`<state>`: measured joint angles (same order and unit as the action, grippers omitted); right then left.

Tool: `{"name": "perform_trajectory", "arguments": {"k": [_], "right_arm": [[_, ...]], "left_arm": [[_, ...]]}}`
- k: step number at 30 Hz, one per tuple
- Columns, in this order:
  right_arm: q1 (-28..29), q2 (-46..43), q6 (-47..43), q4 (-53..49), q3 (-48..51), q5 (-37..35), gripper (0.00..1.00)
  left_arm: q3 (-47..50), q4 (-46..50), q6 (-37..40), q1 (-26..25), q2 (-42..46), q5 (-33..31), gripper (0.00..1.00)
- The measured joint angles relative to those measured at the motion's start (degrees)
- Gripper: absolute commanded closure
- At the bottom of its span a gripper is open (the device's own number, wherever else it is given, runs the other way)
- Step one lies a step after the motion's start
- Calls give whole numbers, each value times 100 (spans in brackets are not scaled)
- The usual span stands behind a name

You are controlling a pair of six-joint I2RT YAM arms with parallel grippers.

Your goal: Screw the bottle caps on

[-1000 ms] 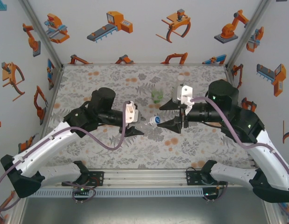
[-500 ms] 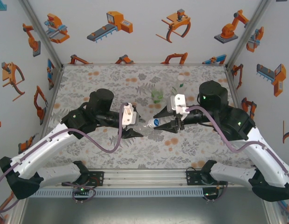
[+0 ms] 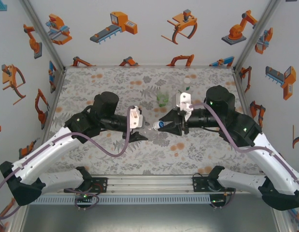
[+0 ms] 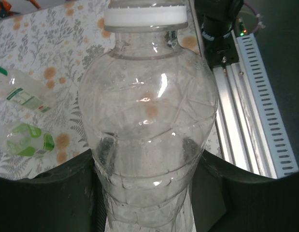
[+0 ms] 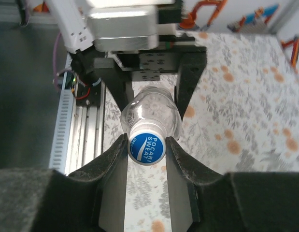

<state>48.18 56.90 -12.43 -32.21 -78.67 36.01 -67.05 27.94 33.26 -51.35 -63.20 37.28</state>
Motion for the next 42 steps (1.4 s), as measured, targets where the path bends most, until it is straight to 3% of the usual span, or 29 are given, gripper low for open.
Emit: {"name": "perform_trajectory", "arguments": {"k": [4,11,14,18,23,26,30,36,42], "right_arm": [[0,-76,1497,227,280,-977,100],[35,-192,5794,201,807,-3099,100],[17,-192,7379,190,1078,-3491,100],[-11,44,8279,-109,984,-3661,93],[-11,245,8234,-544,538,-3727,70],[-11,240,7864,-629,352,-3744,56],[4,153,6951,-634,125,-3742,45],[4,-278,5069,-380,26,-3617,45],[4,-522,2524,-101,-24,-2463,45]], "left_arm": [[0,-17,-9,2,-114,-529,100],[-2,-173,-116,0,-463,-1233,100],[-2,-90,-162,2,-590,-1392,100],[-2,46,-219,17,-664,-1550,100],[-39,-31,-245,26,-673,-1523,100],[-70,-166,-238,9,-669,-1456,100],[-76,-223,-236,-7,-643,-1309,100],[-76,-229,-234,-7,-511,-1080,100],[-59,-234,-227,-7,-216,-599,100]]}}
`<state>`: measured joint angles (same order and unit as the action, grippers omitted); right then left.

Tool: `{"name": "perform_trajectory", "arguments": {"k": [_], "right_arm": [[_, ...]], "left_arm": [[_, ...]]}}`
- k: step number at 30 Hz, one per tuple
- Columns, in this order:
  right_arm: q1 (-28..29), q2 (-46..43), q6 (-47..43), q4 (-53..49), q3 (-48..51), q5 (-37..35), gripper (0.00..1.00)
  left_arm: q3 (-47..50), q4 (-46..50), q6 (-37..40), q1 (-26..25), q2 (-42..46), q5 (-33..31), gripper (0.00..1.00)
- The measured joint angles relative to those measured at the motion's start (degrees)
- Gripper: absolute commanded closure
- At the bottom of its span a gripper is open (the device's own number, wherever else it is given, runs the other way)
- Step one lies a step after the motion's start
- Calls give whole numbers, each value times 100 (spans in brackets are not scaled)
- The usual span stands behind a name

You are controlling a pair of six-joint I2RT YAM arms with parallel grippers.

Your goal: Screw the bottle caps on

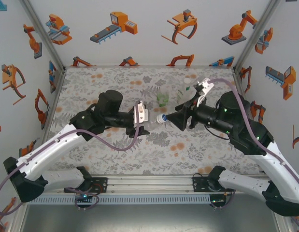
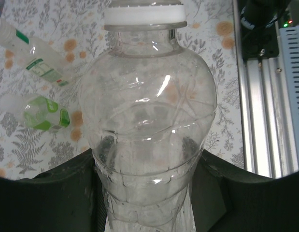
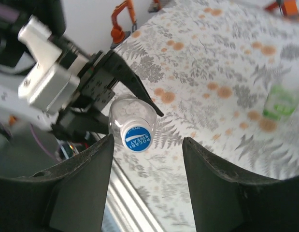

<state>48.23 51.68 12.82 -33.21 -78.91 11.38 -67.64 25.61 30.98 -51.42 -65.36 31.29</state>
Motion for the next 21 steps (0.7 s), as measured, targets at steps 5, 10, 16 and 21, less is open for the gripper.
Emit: {"name": "perform_trajectory", "arguments": {"k": [5,10,16,21], "right_arm": [[0,214,-1880,-199,-363,1237,45],[2,474,-3058,-374,-570,2326,43],[0,717,-3526,-396,-588,2898,49],[0,715,-3644,-380,-584,2975,52]], "left_arm": [[74,-26,0,-9,223,389,100],[140,-28,0,-26,343,634,100],[140,-26,2,-31,358,737,100],[140,-26,17,-31,358,739,100]]}}
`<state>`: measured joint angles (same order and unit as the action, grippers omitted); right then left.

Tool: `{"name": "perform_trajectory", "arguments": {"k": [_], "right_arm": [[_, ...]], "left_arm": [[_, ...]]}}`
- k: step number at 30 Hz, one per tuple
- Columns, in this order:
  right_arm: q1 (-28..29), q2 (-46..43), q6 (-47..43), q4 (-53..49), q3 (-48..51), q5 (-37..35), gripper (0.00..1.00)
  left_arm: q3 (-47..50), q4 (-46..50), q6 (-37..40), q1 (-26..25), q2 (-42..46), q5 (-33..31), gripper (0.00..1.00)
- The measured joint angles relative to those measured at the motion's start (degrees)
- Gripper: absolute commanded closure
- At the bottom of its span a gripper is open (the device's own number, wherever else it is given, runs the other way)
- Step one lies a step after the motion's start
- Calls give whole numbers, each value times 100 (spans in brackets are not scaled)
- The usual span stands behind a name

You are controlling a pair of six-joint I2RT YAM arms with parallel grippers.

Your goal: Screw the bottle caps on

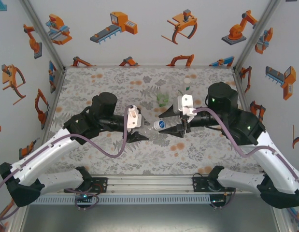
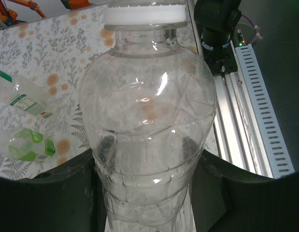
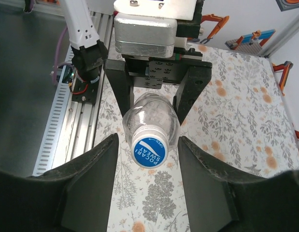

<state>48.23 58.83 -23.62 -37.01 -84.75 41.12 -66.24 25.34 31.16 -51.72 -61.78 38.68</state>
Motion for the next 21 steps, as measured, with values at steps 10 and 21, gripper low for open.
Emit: {"name": "perform_trajectory", "arguments": {"k": [10,21], "right_arm": [[0,-39,-46,20,96,2,57],[0,-57,-31,109,234,-20,81]], "left_arm": [[0,0,2,0,2,7,100],[0,61,46,0,2,28,100]]}}
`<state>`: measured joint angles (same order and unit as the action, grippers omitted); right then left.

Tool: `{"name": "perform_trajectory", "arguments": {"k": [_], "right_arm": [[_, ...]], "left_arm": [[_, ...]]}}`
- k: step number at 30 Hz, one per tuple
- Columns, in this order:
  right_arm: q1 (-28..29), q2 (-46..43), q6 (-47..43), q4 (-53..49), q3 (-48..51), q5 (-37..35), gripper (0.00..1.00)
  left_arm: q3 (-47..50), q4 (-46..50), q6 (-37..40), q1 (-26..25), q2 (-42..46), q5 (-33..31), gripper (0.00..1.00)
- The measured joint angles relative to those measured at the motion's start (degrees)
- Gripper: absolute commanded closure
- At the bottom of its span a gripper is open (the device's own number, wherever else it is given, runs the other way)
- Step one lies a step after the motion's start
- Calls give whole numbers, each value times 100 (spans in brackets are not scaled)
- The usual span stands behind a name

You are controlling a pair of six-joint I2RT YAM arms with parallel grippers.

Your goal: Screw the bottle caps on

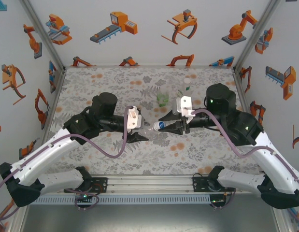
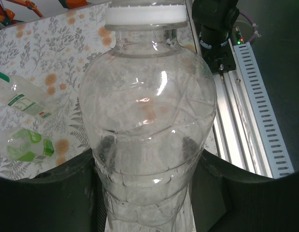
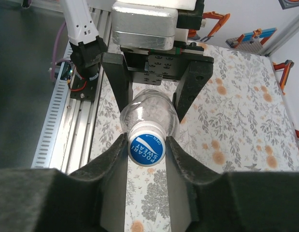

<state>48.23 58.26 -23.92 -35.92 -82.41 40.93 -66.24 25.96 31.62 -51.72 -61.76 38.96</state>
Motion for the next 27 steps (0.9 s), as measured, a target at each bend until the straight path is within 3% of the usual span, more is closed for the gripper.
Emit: {"name": "perform_trajectory", "arguments": {"k": [2,3,9,16,20,24,27], "right_arm": [[0,-57,168,129,98,-66,97],[2,-107,330,238,181,-149,100],[42,-603,2361,1235,1099,-1523,100],[50,-713,6465,1001,1510,-3893,100],[39,-680,8437,658,1609,-4404,100],[33,-586,9436,450,1635,-4627,100],[33,-520,9628,350,1574,-4697,77]], "left_arm": [[0,0,-2,0,0,-11,100],[7,-13,-4,0,0,-33,100],[160,-306,-74,0,-57,-629,100],[109,-496,-101,-11,-483,-1510,100],[76,-444,-111,-33,-597,-1762,100],[76,-389,-120,-33,-645,-1873,100],[76,-365,-125,-33,-649,-1902,100]]}}
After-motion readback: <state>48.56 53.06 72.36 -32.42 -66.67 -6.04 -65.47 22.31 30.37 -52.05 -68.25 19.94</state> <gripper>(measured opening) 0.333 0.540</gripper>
